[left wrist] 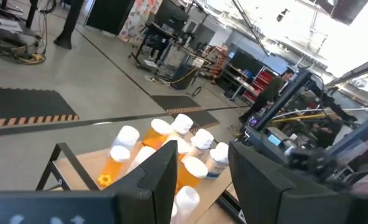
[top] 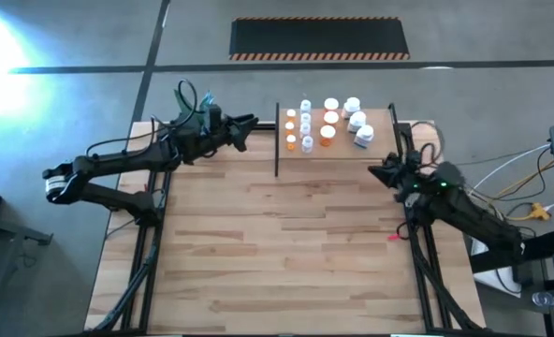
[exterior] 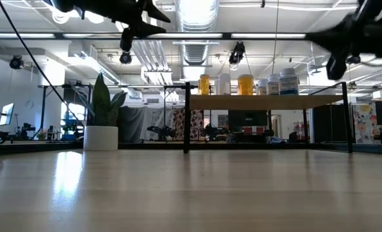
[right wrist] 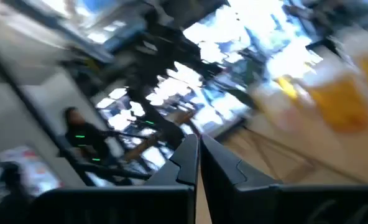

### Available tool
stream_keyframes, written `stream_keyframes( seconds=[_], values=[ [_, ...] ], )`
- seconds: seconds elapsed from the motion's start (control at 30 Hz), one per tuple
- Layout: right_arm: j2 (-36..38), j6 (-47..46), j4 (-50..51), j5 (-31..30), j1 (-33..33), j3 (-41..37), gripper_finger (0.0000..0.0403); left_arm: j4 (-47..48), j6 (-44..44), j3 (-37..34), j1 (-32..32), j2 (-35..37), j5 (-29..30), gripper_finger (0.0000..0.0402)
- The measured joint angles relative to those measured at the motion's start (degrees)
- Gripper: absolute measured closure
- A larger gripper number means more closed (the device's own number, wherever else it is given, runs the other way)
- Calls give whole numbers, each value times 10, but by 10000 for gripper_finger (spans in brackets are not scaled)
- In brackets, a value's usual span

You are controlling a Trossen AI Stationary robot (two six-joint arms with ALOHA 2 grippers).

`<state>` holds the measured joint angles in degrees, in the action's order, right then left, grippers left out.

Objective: Pick and place medicine bottles onto shelf by color
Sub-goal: Return to Home Position

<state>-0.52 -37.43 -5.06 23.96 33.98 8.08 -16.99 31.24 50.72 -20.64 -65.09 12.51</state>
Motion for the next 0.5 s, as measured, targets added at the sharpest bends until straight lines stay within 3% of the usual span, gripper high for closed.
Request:
stream_keyframes(
  seconds=[0.27,0.4,0.5],
  values=[
    [-10,20,-17,-112,-123,-72,394,0,2,-1,0,3,0,275],
    [-29,76,18,-200,-215,-74,394,0,2,1,0,3,0,275],
    [-37,124,29,-223,-265,-74,394,0,2,1,0,3,0,275]
  ],
)
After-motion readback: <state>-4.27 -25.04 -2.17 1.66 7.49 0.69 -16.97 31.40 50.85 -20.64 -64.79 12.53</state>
